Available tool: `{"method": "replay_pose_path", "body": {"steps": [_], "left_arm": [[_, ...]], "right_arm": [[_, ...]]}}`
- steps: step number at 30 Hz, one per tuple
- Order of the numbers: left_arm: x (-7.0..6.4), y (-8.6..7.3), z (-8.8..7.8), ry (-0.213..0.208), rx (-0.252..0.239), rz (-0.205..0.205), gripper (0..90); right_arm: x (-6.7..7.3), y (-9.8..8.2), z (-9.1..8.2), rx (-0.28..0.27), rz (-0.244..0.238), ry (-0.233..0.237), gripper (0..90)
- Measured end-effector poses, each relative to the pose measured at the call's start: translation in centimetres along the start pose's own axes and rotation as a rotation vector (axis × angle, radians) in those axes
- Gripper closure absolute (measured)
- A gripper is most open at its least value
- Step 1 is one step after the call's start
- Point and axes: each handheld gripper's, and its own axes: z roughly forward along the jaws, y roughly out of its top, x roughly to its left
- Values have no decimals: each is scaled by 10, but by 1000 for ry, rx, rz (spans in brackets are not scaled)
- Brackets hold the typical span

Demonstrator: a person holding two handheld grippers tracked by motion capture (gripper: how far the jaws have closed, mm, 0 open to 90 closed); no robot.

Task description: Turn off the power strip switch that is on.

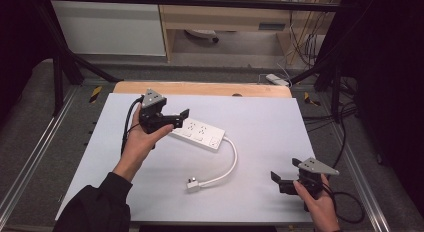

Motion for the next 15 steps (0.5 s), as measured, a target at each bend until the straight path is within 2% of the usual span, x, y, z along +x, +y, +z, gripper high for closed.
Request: {"method": "replay_pose_path", "body": {"steps": [8, 15], "left_arm": [[6, -5, 7, 24, 11, -11, 148], [12, -9, 14, 42, 20, -21, 210]], "right_arm": [[0, 0, 8, 24, -19, 3, 31], [-2, 0, 10, 37, -16, 8, 32]]}}
